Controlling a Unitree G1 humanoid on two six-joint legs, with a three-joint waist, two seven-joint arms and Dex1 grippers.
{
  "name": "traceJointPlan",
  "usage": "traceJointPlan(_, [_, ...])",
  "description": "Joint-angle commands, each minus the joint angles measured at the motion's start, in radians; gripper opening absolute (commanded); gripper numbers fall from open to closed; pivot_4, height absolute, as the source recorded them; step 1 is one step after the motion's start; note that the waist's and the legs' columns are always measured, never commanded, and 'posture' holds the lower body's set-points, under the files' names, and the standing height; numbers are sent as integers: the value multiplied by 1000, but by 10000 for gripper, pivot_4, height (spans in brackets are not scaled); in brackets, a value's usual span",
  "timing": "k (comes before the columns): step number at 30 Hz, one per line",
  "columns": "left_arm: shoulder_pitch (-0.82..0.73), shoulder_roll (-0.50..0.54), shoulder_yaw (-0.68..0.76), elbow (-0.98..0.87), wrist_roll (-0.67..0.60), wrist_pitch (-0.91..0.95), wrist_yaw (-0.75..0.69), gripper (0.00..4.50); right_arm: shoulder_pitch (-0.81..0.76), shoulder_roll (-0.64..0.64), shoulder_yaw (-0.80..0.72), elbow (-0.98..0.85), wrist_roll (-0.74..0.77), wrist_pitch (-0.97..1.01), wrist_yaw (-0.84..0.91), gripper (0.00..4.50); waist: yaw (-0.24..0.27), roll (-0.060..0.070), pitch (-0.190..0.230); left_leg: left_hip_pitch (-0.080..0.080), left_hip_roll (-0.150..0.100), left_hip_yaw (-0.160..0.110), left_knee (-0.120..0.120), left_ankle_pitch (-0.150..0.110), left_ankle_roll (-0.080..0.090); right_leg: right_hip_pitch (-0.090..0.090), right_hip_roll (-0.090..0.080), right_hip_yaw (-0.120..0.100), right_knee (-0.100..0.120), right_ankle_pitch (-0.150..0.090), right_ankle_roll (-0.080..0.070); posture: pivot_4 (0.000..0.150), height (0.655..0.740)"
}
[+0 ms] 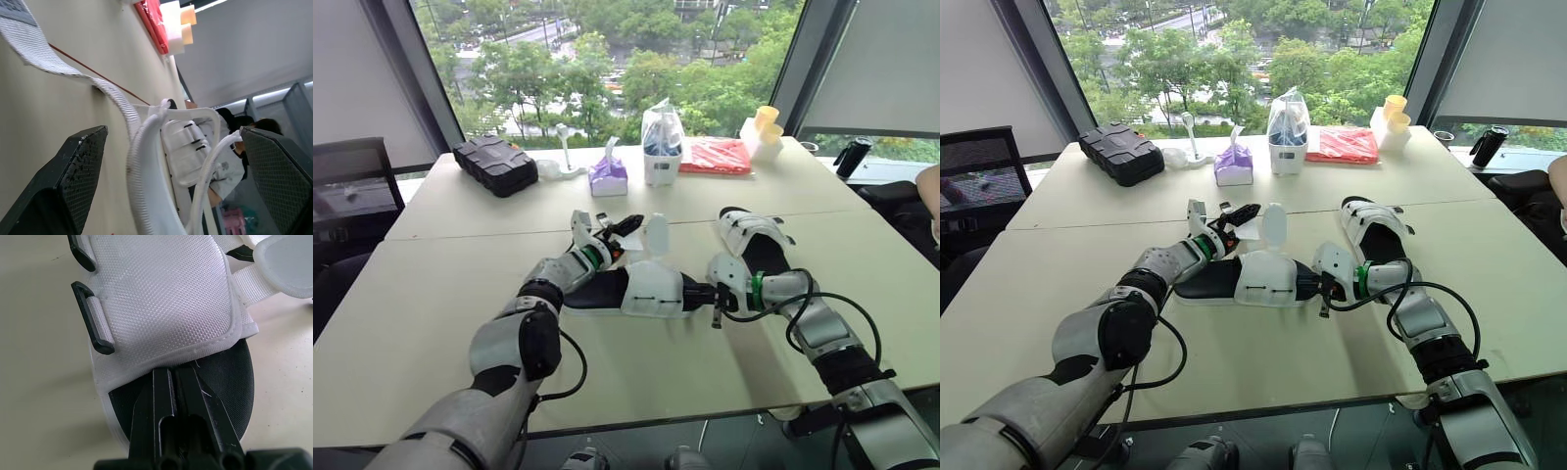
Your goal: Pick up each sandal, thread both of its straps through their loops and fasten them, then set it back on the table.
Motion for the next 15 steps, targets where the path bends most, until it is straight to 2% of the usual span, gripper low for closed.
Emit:
traceJointPlan(1, [-40,6,36,-15,-33,-18,-27,45000,-4,7,11,-3,-21,7,-1,794,0,0,0,0,0,0,0,0,0,0,0,0,0,0,0,1500,7400])
traceJointPlan(15, [-88,45,87,-25,-85,7,-139,45000,-4,-1,6,0,-30,2,-5,794,0,0,0,0,0,0,0,0,0,0,0,0,0,0,0,1500,7400])
